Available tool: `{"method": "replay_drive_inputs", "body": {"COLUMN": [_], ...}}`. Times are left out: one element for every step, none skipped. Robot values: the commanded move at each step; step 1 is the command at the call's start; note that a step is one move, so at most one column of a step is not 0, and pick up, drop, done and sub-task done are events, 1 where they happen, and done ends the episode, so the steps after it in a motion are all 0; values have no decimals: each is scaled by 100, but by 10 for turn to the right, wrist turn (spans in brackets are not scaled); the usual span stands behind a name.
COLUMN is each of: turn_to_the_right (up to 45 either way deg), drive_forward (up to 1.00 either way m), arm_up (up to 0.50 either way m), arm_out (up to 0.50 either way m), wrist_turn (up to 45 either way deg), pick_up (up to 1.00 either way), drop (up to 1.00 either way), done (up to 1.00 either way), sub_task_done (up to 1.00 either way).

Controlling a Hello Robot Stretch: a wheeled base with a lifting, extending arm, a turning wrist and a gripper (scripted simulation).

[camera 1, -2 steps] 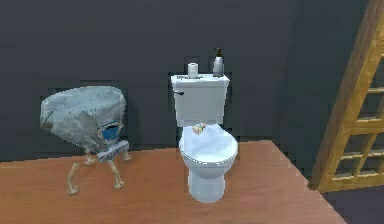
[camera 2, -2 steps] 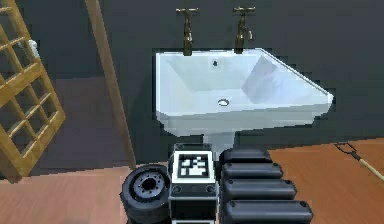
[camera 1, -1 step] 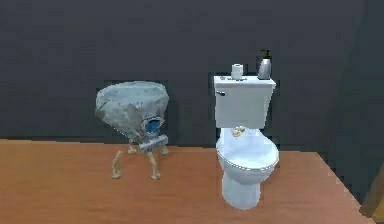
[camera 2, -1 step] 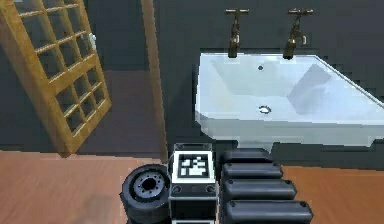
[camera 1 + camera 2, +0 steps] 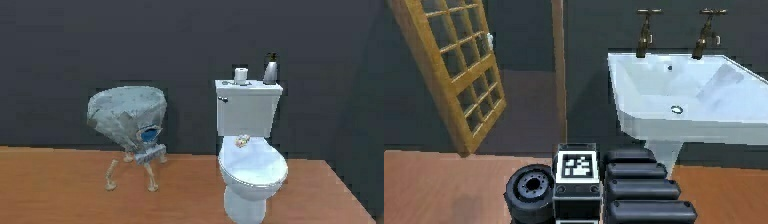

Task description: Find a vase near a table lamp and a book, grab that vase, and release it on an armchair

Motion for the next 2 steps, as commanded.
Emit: {"method": "replay_drive_inputs", "body": {"turn_to_the_right": [450, 180], "drive_forward": [0, 0], "arm_up": [0, 0], "arm_out": [0, 0], "wrist_turn": [0, 0], "pick_up": [0, 0], "drop": [0, 0], "done": [0, 0], "sub_task_done": [0, 0]}}
